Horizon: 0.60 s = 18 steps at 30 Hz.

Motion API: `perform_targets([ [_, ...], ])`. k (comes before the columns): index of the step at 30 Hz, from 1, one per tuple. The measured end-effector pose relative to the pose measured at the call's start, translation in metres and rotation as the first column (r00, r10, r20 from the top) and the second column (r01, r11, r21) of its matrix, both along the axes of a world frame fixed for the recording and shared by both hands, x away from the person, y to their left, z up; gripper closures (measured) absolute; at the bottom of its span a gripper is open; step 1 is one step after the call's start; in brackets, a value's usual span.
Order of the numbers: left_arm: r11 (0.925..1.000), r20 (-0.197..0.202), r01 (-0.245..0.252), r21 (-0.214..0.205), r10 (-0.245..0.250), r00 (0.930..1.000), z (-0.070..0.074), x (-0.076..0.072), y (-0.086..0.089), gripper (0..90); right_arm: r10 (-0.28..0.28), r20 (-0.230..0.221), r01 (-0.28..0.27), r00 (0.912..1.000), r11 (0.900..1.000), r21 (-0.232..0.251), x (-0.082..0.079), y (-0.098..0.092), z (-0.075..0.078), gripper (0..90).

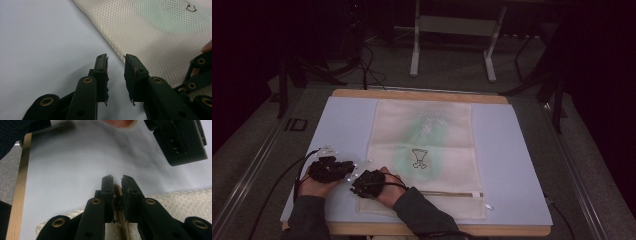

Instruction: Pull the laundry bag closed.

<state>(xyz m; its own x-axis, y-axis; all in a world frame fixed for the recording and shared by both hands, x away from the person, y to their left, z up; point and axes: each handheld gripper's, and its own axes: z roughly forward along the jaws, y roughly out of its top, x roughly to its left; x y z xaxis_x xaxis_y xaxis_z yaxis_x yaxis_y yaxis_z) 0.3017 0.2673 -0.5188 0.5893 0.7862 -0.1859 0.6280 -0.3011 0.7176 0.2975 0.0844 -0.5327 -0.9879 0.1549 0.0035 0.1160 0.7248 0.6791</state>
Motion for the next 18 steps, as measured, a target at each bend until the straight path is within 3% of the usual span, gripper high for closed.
perform_targets([
  [8,1.0000,-0.002,0.000,0.004,0.000,1.0000,-0.0002,0.0006,-0.0009,71.8,0.018,0.000,-0.018,0.9998,0.9998,-0.011,-0.0051,-0.0001,0.0012,81.0],
  [11,1.0000,0.001,-0.004,0.002,0.004,1.0000,0.0002,0.0003,-0.0001,71.7,0.012,0.004,-0.012,0.9999,0.9999,0.007,-0.0039,-0.0013,0.0014,81.2],
  [13,1.0000,0.002,-0.007,0.001,0.007,1.0000,0.0003,0.0005,0.0007,71.6,-0.006,-0.027,0.007,0.9996,0.9989,0.047,-0.0009,-0.0038,0.0033,81.1],
  [15,1.0000,0.002,-0.008,0.001,0.008,1.0000,0.0002,0.0006,0.0007,71.6,-0.015,-0.028,0.017,0.9995,0.9978,0.064,0.0005,-0.0054,0.0056,81.1],
  [18,1.0000,0.002,-0.009,0.002,0.009,1.0000,0.0003,0.0006,0.0007,71.5,-0.021,-0.027,0.023,0.9994,0.9971,0.073,0.0004,-0.0067,0.0083,81.1],
])
